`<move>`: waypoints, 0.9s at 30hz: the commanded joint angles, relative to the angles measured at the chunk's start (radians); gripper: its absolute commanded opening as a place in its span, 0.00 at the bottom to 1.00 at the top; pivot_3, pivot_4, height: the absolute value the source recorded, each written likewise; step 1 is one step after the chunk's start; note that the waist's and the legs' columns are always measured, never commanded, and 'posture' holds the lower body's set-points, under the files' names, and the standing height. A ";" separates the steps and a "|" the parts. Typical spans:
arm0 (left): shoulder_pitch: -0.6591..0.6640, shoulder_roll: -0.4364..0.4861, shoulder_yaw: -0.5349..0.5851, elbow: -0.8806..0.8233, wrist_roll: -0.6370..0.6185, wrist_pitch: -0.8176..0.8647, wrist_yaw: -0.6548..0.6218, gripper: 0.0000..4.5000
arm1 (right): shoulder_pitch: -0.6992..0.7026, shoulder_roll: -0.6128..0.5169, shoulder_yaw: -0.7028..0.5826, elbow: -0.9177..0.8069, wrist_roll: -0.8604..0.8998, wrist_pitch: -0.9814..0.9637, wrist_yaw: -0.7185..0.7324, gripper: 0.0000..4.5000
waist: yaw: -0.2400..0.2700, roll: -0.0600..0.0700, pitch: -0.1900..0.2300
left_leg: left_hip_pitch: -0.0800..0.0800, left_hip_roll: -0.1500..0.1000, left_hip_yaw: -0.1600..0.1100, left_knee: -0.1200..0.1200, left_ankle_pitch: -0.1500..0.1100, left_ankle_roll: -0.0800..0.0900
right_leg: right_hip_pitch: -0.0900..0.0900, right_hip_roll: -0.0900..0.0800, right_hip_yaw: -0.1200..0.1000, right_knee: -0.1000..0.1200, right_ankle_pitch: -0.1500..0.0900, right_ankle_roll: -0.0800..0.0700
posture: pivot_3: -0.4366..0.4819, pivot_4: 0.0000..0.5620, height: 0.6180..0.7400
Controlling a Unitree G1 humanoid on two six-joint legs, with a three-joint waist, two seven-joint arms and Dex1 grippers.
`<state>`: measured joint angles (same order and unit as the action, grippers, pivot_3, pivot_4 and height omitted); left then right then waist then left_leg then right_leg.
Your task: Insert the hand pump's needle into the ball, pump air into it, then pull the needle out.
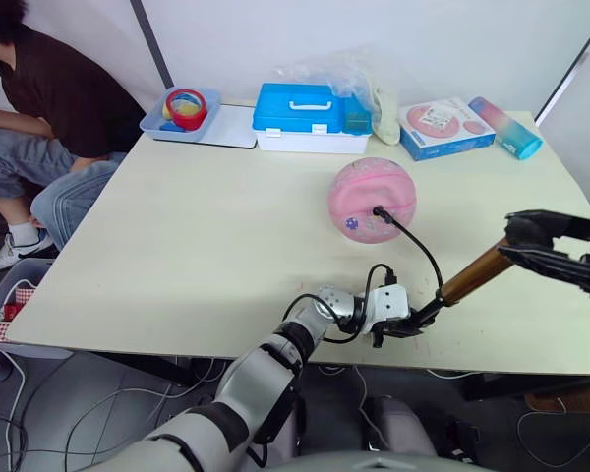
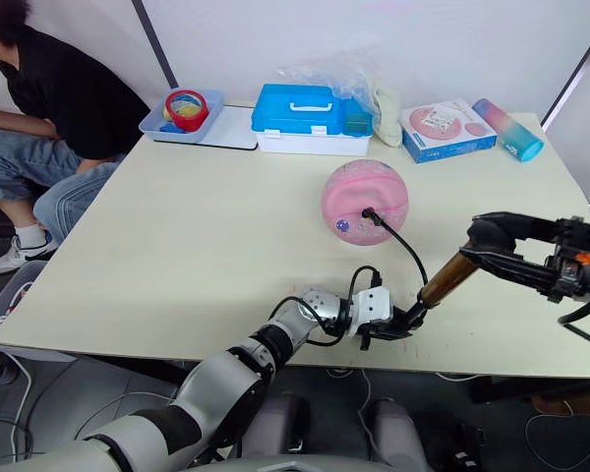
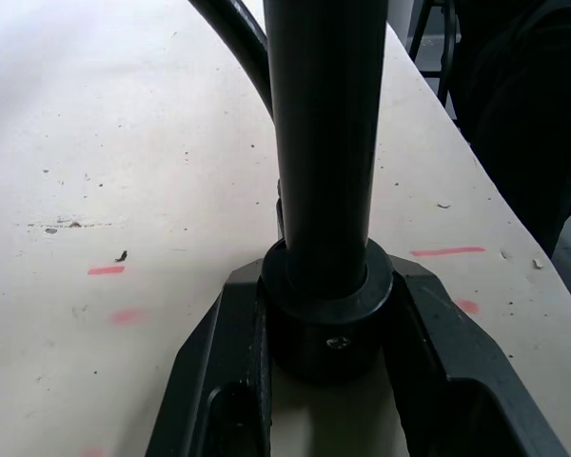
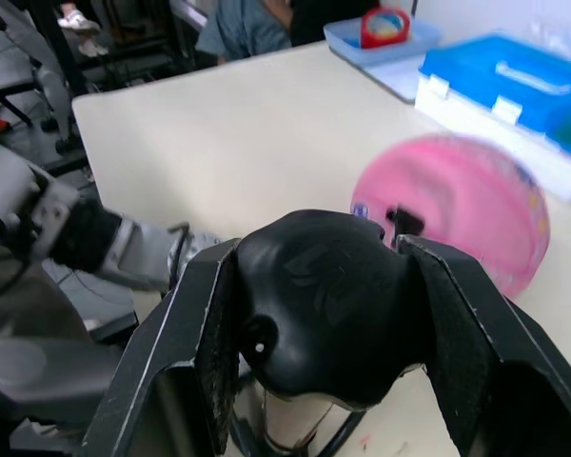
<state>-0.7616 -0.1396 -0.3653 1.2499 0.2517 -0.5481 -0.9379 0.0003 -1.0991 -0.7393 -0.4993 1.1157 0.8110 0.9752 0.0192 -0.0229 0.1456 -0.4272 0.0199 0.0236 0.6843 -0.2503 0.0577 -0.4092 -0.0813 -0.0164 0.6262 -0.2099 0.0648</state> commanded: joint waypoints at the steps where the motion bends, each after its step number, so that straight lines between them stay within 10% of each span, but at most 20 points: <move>1: 0.031 -0.041 -0.044 0.036 0.046 0.008 -0.027 0.24 | -0.060 -0.038 -0.100 0.030 0.064 0.036 -0.041 0.45 | 0.000 0.000 0.000 | 0.000 0.000 0.000 0.000 0.000 0.000 | 0.000 0.000 0.000 0.000 0.000 0.000 | 0.48 0.27 1.00; 27: 0.027 -0.032 -0.039 0.036 0.043 0.008 -0.034 0.24 | 0.134 0.361 0.268 -0.034 -0.227 -0.245 -0.074 0.45 | 0.000 0.002 -0.001 | 0.000 -0.001 -0.001 0.000 0.000 0.000 | 0.000 0.000 -0.001 0.000 0.001 0.002 | 0.48 0.27 1.00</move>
<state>-0.7612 -0.1397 -0.3640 1.2579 0.2504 -0.5502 -0.9456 0.0979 -0.7589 -0.5277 -0.5637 0.9636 0.6065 0.8819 0.0190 -0.0212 0.1445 -0.4269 0.0190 0.0224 0.6845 -0.2503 0.0578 -0.4087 -0.0808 -0.0169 0.6266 -0.2098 0.0651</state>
